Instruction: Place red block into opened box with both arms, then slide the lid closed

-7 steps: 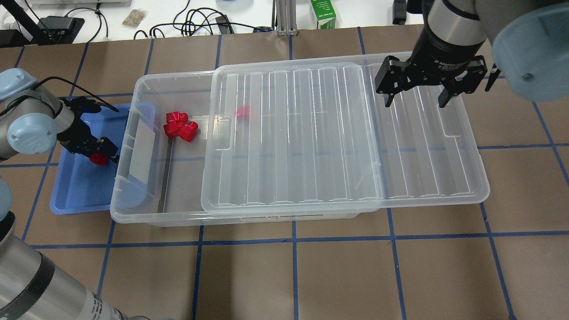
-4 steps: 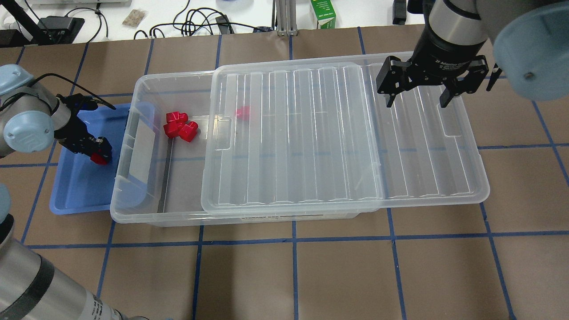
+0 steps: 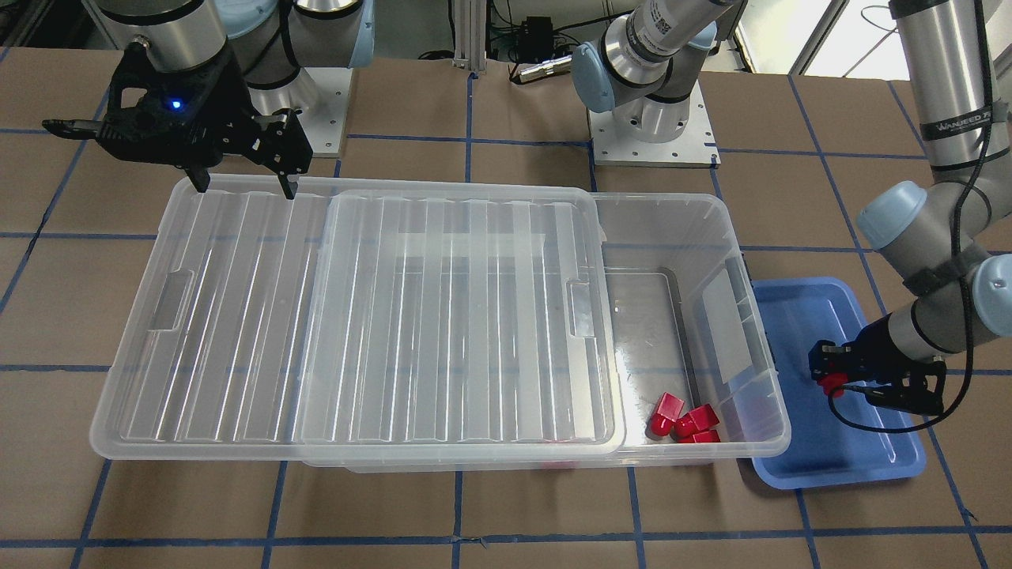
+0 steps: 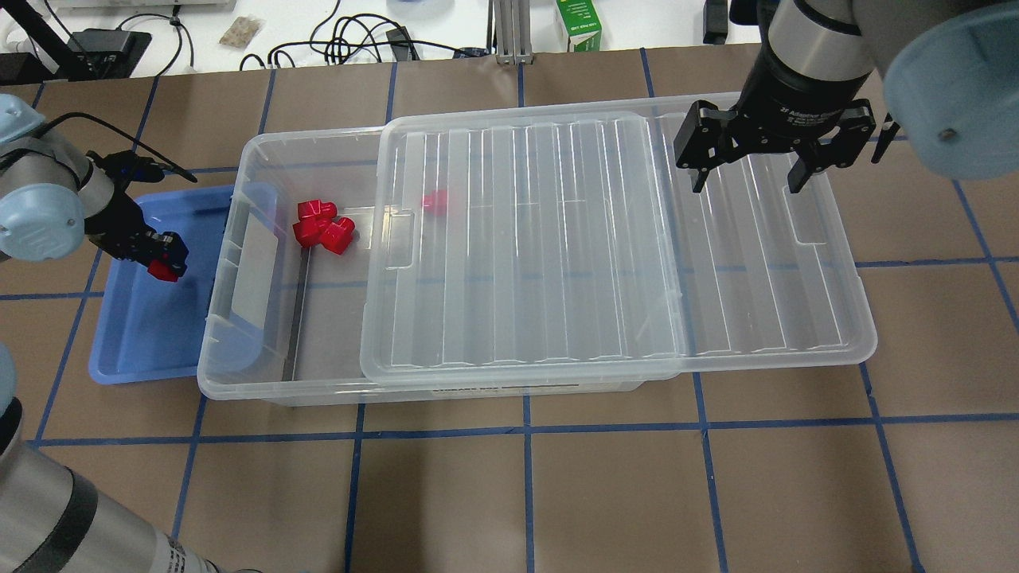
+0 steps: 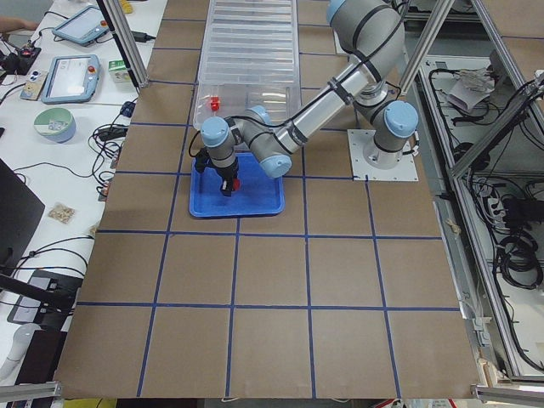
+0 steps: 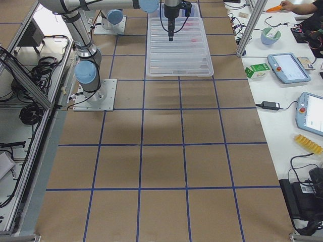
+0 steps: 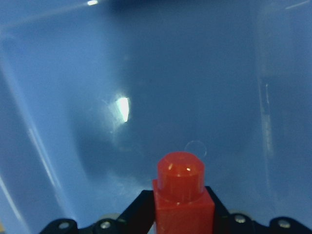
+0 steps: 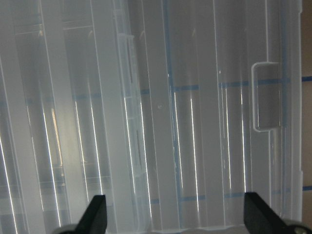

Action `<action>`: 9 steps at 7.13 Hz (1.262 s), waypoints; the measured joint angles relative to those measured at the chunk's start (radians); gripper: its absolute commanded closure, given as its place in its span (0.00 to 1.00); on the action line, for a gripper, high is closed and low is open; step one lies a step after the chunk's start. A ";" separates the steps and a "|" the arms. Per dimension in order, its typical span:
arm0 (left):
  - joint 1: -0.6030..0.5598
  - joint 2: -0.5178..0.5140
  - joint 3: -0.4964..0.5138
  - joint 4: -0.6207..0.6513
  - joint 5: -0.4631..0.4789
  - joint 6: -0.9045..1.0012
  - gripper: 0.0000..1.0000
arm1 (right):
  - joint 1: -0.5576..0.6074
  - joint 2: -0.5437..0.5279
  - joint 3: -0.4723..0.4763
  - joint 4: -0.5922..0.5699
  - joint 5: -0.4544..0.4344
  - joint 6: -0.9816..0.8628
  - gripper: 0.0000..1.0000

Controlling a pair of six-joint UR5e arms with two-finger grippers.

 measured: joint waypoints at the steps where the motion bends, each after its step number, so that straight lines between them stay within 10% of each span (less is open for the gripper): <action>1: -0.003 0.035 0.038 -0.066 -0.002 -0.001 0.95 | -0.001 0.000 0.000 0.000 0.000 0.000 0.00; 5: -0.142 0.170 0.216 -0.291 -0.012 -0.130 0.95 | -0.002 -0.001 -0.003 0.000 -0.003 -0.001 0.00; 9: -0.407 0.173 0.187 -0.292 -0.010 -0.449 0.95 | -0.009 0.001 -0.002 -0.001 -0.004 -0.014 0.00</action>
